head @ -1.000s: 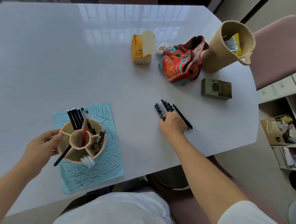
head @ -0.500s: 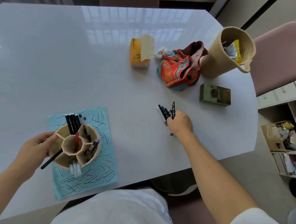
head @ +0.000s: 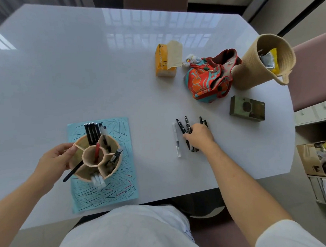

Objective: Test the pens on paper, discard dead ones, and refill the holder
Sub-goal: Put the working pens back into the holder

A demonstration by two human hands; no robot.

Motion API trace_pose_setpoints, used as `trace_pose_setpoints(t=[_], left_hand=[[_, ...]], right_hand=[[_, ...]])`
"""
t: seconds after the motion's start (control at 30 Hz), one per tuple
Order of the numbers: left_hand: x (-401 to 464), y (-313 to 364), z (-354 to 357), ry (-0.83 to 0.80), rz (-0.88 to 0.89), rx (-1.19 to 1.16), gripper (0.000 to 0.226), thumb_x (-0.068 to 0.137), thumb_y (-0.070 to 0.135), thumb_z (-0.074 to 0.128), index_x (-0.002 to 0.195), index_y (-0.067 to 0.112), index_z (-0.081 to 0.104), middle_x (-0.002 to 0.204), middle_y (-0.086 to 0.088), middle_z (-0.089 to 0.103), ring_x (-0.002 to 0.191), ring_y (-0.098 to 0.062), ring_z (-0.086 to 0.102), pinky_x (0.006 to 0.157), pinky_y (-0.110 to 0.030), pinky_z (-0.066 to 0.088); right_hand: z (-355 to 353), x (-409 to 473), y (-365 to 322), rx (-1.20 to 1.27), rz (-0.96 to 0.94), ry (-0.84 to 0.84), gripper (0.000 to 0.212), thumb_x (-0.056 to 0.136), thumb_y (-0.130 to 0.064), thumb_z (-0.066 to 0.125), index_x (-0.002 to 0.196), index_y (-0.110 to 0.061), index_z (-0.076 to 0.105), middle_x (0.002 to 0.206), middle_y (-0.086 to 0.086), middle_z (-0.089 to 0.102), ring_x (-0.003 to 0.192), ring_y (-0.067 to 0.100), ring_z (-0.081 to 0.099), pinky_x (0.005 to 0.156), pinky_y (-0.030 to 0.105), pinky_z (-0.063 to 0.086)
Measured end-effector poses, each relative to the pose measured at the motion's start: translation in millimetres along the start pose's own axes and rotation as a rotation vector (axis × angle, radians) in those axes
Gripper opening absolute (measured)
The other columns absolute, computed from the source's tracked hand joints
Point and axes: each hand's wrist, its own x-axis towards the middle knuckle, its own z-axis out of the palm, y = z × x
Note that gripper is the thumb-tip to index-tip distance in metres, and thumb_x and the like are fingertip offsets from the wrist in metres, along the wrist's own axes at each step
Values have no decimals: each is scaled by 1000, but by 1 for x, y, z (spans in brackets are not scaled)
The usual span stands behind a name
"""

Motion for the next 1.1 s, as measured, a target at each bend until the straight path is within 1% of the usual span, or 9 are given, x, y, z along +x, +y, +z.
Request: trace_pose_setpoints(t=[0.07,0.17,0.23,0.33,0.47,0.63,0.8,0.97,1.1], left_hand=[[-3,0,0,-11,-9,-7,13,99,30,62,99,29,75,92,-5,78,79,-23,76,68,-37,60],[-10,1,-2,-40,-39,-15,12,99,26,62,101,24,74,91,-9,77,77,-27,76,63,-33,61],[-13,-1,-5,-62,-57,-16,11,99,26,62,102,22,73,92,-14,76,73,-29,75,63,-33,61],[-17,-7,-9,-92,-55,6,11,99,28,62,103,25,72,96,-16,73,74,-31,73,70,-38,62],[-20,-12,-11,-108,-37,26,11,100,27,61,107,28,70,97,-16,71,69,-22,72,67,-31,61],[-18,-10,-14,-133,-12,22,15,99,27,62,113,28,69,100,-18,68,65,-16,65,70,-32,61],[-14,-10,-16,-170,10,40,16,99,28,62,114,28,68,98,-15,70,67,-16,66,71,-31,62],[-12,-15,-19,-189,18,27,14,98,30,64,111,30,68,94,-11,71,69,-16,68,68,-27,60],[-13,-16,-19,-205,25,24,14,98,31,63,111,30,67,95,-11,71,72,-17,68,70,-28,61]], right_hand=[[-3,-2,0,16,13,10,31,87,-38,72,80,-10,63,69,3,58,65,21,57,51,28,39],[-9,-13,-5,134,15,102,32,88,-34,70,70,-10,58,70,6,61,69,26,60,53,29,38],[-10,-29,-16,330,21,192,34,87,-32,71,64,-12,56,62,5,60,59,21,59,49,27,35],[-5,-64,-45,764,19,181,27,89,-24,72,70,-6,63,51,4,65,41,15,56,42,28,45],[12,-105,-84,1054,-105,88,20,90,-16,74,76,-3,70,61,15,69,45,20,60,43,29,52],[23,-130,-117,1126,-227,51,18,87,-26,76,75,-12,75,65,16,70,51,23,62,48,30,54],[25,-135,-129,1084,-236,73,16,91,-25,76,75,-25,76,63,9,70,51,18,62,48,27,53],[32,-138,-123,1115,-177,75,15,93,-22,75,85,-10,75,70,11,72,56,21,64,52,32,55],[41,-144,-121,1124,-158,74,17,94,-23,74,89,-7,75,75,14,74,60,23,66,55,33,57]])
